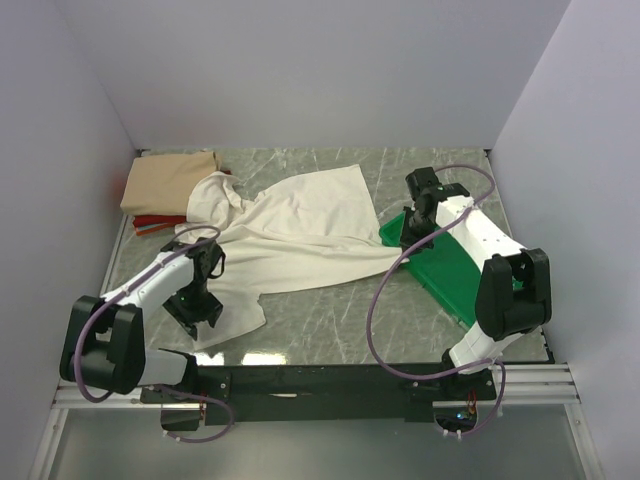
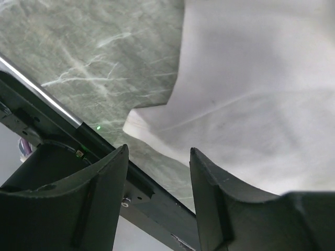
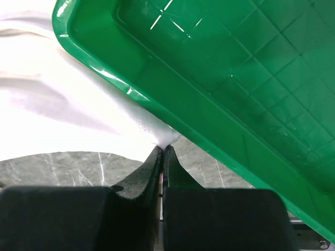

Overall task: Fold and stack the t-shirts
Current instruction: Flatten the tshirt out

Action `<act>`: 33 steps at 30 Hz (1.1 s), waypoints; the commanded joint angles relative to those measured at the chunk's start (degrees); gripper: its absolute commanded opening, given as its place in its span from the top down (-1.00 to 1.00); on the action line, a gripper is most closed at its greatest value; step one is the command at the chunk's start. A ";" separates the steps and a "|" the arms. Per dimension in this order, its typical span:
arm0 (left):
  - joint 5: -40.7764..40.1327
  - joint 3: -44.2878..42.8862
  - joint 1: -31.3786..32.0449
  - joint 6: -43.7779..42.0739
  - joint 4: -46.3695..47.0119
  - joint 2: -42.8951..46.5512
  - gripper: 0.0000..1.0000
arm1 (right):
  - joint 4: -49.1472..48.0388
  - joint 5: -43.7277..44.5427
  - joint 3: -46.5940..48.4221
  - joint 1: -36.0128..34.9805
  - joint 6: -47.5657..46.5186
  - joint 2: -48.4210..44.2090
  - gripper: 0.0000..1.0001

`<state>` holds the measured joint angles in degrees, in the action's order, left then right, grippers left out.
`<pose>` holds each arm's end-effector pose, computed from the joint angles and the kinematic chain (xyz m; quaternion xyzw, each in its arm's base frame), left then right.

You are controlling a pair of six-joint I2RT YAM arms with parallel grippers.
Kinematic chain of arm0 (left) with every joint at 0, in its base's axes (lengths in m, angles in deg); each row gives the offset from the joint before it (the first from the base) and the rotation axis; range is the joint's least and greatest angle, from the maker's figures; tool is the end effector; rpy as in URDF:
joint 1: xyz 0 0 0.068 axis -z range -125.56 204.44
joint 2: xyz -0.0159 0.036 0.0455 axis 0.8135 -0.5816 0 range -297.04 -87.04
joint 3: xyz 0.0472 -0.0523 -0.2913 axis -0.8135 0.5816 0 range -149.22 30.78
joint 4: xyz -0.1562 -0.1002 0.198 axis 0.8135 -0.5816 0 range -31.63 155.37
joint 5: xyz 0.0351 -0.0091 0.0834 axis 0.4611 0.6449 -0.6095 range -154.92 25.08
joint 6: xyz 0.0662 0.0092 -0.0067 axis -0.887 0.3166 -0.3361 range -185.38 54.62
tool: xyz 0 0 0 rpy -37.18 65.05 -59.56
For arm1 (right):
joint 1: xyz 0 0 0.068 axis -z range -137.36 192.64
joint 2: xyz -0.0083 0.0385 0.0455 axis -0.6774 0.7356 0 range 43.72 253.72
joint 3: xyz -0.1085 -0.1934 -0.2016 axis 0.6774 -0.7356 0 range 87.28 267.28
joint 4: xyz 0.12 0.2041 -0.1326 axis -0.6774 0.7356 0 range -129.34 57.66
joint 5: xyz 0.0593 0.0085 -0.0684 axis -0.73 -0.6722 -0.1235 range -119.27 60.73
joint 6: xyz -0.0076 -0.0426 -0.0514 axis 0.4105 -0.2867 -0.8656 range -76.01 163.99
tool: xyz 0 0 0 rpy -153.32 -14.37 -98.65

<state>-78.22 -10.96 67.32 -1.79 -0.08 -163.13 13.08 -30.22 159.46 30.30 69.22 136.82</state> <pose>0.1717 -0.0266 0.1777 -0.4148 0.8986 0.1431 0.0048 0.3246 0.0720 0.2474 0.1099 0.9833 0.0544 0.1345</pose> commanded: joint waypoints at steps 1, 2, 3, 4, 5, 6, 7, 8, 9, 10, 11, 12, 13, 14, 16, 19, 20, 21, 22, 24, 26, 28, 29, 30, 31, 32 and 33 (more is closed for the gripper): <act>-0.14 -0.80 1.00 -1.54 1.64 -0.54 -0.12 | 0.66 0.34 2.87 0.47 0.17 -0.46 1.00; -0.32 -1.06 1.87 -1.45 1.99 -0.89 -0.12 | 0.58 0.51 2.96 0.47 0.17 -0.64 1.00; -0.41 -1.24 2.32 -1.98 2.60 -1.33 -0.12 | 0.57 0.69 3.05 0.47 0.17 -0.73 1.00; -0.32 -1.16 2.67 -2.68 4.00 -1.77 -0.13 | 0.75 0.77 3.05 0.56 0.08 -0.81 1.00; 0.20 -0.81 3.02 -3.29 4.54 -2.30 -0.14 | 0.84 0.86 2.96 0.47 0.08 -0.90 1.00; -0.06 -1.50 3.55 -2.95 4.54 -3.78 -0.14 | 0.84 0.86 2.88 0.56 0.08 -1.16 1.00; 0.03 -1.77 4.16 -3.82 5.50 -4.41 -0.14 | 0.75 0.86 2.79 0.47 -0.01 -1.25 1.00; 0.46 -1.94 5.73 -4.09 6.29 -5.46 -0.14 | 0.75 0.86 2.61 0.56 -0.10 -1.69 1.00; 0.64 -1.95 6.53 -4.00 6.65 -5.99 -0.14 | 0.75 0.86 2.53 0.47 -0.01 -1.78 1.00; 1.08 -1.77 7.41 -3.65 7.17 -6.43 -0.14 | 0.75 0.86 2.44 0.47 -0.10 -1.96 1.00; 1.78 -1.51 9.16 -3.30 7.96 -6.96 -0.14 | 0.84 0.86 2.35 0.56 -0.27 -2.13 1.00; 2.22 -0.72 10.05 -2.86 8.41 -7.57 -0.15 | 0.75 0.86 2.35 0.47 -0.36 -2.22 1.00; 2.66 -0.28 10.84 -2.51 8.84 -7.84 -0.15 | 0.84 0.86 2.26 0.56 -0.53 -2.22 1.00; 3.10 0.25 12.50 -2.33 9.81 -8.01 -0.15 | 0.84 0.86 2.26 0.47 -0.80 -2.22 1.00; 4.07 1.57 14.00 -1.55 10.52 -7.67 -0.16 | 0.84 0.86 2.52 0.56 -1.06 -2.05 1.00; 4.68 2.71 16.29 -0.58 11.31 -6.61 -0.22 | 0.93 0.78 3.31 0.47 -1.24 -1.69 1.00; 4.77 3.06 16.99 -0.49 11.75 -6.44 -0.25 | 0.93 0.60 3.58 0.47 -1.24 -1.43 1.00; 5.04 3.85 17.43 -0.40 12.62 -6.61 -0.25 | 0.84 0.43 3.67 0.47 -1.15 -1.52 1.00; 5.13 4.20 17.79 -0.31 13.24 -6.78 -0.20 | 0.66 0.25 3.75 0.47 -0.89 -1.43 1.00; 4.86 4.99 18.84 -0.40 15.16 -8.27 -0.04 | 0.49 -0.54 3.67 0.56 -0.80 -1.60 1.00; 5.12 5.43 19.63 -0.66 16.31 -10.81 0.18 | 0.57 -0.98 3.49 0.47 -0.71 -1.78 1.00; 4.61 4.91 20.51 -0.40 16.15 -12.32 0.27 | 0.75 -0.81 3.49 0.47 -0.71 -2.13 1.00; 4.51 4.74 21.38 -0.40 16.14 -12.67 0.29 | 0.92 -0.63 3.49 0.47 -0.80 -2.31 1.00; 4.42 4.65 21.57 -0.23 16.23 -12.41 0.31 | 1.19 -0.02 3.49 0.47 -0.71 -2.48 1.00; 4.42 4.73 21.66 -0.14 16.49 -12.24 0.39 | 1.28 0.16 3.67 0.47 -0.89 -2.75 1.00; 4.34 4.91 21.74 0.04 16.58 -11.89 0.44 | 1.36 0.42 3.75 0.56 -0.80 -2.75 1.00; 4.25 5.08 21.74 0.30 16.76 -11.45 0.47 | 1.45 0.60 3.84 0.47 -0.89 -2.84 1.00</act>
<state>-73.08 -10.58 88.24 -4.15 6.98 -171.94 13.67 -30.79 160.84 30.33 68.76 136.73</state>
